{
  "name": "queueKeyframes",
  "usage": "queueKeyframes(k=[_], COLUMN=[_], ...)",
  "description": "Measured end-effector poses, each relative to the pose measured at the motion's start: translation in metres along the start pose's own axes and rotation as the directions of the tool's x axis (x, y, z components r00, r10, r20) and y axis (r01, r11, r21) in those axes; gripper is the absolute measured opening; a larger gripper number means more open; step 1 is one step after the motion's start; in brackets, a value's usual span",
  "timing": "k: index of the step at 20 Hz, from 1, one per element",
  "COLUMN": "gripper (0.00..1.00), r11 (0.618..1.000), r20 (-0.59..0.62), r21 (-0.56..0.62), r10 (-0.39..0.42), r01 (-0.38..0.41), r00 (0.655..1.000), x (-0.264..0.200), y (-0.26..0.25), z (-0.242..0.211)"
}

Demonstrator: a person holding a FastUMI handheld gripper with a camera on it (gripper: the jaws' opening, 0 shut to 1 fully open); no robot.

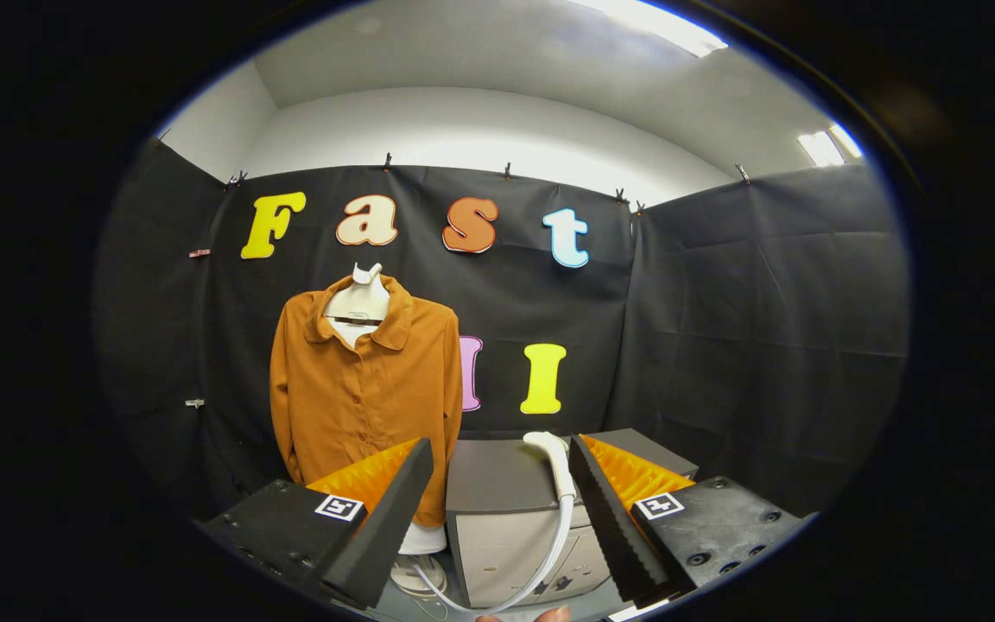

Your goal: Iron the clothes twice with a garment steamer, once on the left side and once on the right side.

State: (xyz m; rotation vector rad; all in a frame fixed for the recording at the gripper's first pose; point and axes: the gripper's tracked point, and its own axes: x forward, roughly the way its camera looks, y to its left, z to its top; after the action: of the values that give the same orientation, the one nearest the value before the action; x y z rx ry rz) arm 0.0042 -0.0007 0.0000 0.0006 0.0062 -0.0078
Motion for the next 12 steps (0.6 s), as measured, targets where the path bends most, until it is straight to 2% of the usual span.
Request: queueKeyframes(k=[7, 12], gripper=[0.98, 0.98], r11=[0.999, 0.998], r20=[0.035, 0.091], r21=[0.035, 0.059], r10=[-0.011, -0.009], r01=[0.01, 0.004], r00=[0.999, 0.996], x=[0.01, 0.016], y=[-0.004, -0.004], z=[0.006, 0.026])
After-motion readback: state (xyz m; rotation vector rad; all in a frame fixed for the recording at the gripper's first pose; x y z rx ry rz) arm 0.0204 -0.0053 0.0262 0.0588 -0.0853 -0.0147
